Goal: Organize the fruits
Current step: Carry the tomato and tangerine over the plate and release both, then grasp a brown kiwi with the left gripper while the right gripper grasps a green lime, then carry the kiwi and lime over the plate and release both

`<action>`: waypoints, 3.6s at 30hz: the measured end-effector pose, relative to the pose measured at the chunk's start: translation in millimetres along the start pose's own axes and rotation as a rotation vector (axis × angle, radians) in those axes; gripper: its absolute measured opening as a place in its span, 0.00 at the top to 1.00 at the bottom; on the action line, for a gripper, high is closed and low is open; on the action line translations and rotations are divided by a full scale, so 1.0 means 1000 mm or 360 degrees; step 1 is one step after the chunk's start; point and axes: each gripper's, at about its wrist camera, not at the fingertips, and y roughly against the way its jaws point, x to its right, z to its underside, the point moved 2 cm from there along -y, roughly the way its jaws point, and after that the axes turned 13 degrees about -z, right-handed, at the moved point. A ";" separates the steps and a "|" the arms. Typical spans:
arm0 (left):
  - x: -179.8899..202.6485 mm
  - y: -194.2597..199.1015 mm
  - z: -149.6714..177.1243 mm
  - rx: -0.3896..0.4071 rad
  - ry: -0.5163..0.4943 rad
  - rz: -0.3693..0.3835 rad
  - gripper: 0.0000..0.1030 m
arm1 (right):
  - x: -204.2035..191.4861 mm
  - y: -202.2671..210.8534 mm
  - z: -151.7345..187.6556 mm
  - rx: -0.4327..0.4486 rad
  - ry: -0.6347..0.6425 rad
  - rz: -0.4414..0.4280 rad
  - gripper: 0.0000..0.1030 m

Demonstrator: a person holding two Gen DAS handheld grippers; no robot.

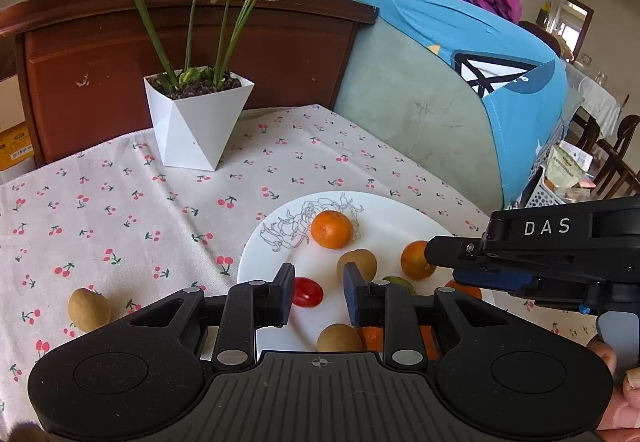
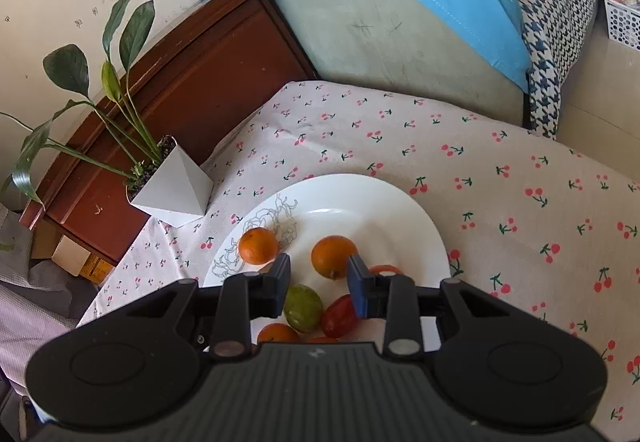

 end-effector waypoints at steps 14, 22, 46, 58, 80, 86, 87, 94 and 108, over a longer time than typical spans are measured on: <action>-0.033 0.023 -0.016 -0.0028 0.0222 -0.0116 0.40 | -0.011 -0.002 0.003 -0.0027 0.0029 -0.0081 0.68; -0.061 0.046 -0.027 -0.0001 0.0296 -0.0191 0.37 | -0.029 -0.007 0.013 -0.0087 0.0119 -0.0175 0.68; -0.120 0.043 -0.028 -0.0099 0.0332 -0.0484 0.37 | -0.099 -0.049 0.082 -0.0353 0.0635 -0.0458 0.68; -0.136 0.031 -0.019 -0.0171 0.0426 -0.0523 0.37 | -0.106 -0.074 0.099 -0.0355 0.0730 -0.0330 0.67; -0.135 0.014 -0.002 -0.0216 0.0343 -0.0534 0.37 | -0.113 -0.084 0.104 -0.0305 0.0828 -0.0301 0.67; -0.132 0.009 0.003 -0.0196 0.0308 -0.0499 0.39 | -0.112 -0.076 0.101 -0.0356 0.0838 -0.0294 0.69; -0.131 0.008 0.004 -0.0199 0.0308 -0.0494 0.40 | -0.111 -0.073 0.101 -0.0354 0.0845 -0.0280 0.69; -0.120 -0.002 0.007 -0.0181 0.0268 -0.0454 0.45 | -0.103 -0.051 0.093 -0.0310 0.0799 -0.0266 0.69; -0.100 -0.009 0.015 -0.0113 0.0123 -0.0489 0.78 | -0.085 -0.030 0.077 -0.0254 0.0628 -0.0246 0.68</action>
